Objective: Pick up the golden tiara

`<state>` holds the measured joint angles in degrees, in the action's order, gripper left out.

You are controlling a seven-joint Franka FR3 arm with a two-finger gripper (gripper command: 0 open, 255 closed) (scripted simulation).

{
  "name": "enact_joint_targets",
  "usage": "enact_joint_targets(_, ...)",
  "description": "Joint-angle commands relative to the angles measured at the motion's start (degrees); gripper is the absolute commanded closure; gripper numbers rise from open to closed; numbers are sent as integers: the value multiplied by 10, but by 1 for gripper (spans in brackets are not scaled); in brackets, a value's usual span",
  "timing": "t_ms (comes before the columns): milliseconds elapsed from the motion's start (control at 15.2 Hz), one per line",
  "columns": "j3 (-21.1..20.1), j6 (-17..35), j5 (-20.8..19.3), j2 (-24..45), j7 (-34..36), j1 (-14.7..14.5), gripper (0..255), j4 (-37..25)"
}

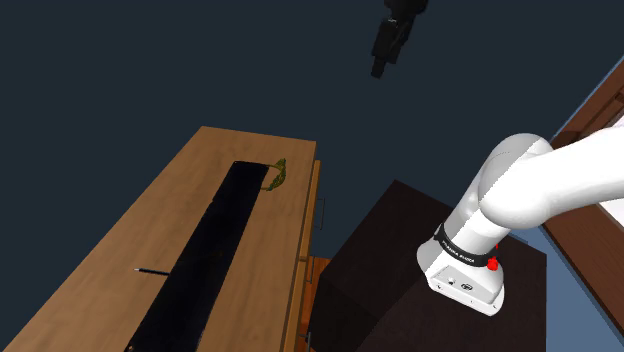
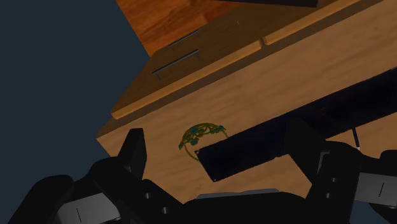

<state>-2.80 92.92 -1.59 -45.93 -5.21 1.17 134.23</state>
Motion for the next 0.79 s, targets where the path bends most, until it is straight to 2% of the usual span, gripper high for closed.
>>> enact_joint_targets(0, 0, 0, 0, 0, 0, 0, 0, 0)
enact_joint_targets(726, -1, 201, -3, 175, 20, 13, 0, 41)
